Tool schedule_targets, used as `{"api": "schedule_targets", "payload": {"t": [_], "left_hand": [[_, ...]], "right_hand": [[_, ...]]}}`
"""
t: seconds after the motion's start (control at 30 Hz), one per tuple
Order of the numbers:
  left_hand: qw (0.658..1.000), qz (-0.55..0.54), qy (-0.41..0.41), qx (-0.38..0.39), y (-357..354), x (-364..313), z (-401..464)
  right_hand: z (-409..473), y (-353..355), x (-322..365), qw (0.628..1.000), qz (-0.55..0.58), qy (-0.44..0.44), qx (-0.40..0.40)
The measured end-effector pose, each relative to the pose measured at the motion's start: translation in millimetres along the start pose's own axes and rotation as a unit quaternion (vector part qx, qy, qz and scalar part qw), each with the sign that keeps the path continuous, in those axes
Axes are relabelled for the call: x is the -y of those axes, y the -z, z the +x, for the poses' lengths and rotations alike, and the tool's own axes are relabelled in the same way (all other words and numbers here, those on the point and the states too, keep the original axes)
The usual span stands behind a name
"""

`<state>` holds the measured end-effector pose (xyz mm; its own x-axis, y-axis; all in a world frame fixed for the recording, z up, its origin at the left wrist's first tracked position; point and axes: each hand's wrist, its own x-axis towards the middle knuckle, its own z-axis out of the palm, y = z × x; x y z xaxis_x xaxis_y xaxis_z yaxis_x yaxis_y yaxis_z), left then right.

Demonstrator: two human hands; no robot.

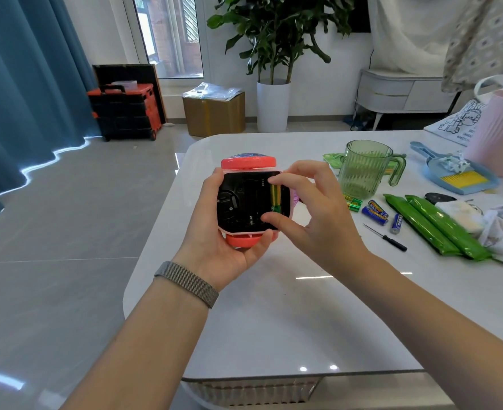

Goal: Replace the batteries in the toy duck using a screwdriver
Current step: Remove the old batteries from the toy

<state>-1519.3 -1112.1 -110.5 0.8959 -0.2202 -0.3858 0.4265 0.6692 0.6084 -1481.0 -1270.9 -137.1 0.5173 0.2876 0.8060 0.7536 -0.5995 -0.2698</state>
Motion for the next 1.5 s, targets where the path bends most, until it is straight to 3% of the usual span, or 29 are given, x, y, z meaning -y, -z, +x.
{"api": "schedule_targets", "payload": {"t": [0.33,0.63,0.73,0.83,0.93,1.0,1.07,1.17,1.23,1.37,1.5], "left_hand": [[0.999,-0.018,-0.006,0.026,-2,6,2],[1.0,-0.014,-0.003,0.005,-2,3,3],[1.0,-0.007,0.002,0.004,-1,-3,3],[1.0,-0.015,0.004,0.001,3,-8,3],[1.0,-0.018,0.015,0.011,5,-9,3],[1.0,-0.012,0.017,0.011,5,-9,3],[1.0,-0.004,0.015,0.009,3,-7,3],[1.0,0.01,0.003,0.003,0,-5,3],[1.0,0.019,-0.003,0.0,-3,-3,2],[1.0,0.028,-0.004,0.007,-2,-1,1],[1.0,0.022,-0.004,0.003,0,-3,1]], "right_hand": [[0,-2,1,0.996,0.023,0.09,0.018],[0,3,11,0.987,0.154,-0.04,0.007],[12,12,14,0.954,0.258,-0.127,-0.091],[28,34,-6,0.892,0.328,-0.207,-0.231],[21,53,-48,0.889,0.247,-0.275,-0.272],[8,63,-72,0.917,0.112,-0.321,-0.206],[-4,68,-90,0.939,-0.018,-0.333,-0.083],[-13,61,-98,0.953,-0.109,-0.264,0.097],[-14,52,-103,0.95,-0.137,-0.226,0.165],[-10,39,-112,0.94,-0.14,-0.225,0.216],[-14,32,-123,0.935,-0.142,-0.254,0.202]]}}
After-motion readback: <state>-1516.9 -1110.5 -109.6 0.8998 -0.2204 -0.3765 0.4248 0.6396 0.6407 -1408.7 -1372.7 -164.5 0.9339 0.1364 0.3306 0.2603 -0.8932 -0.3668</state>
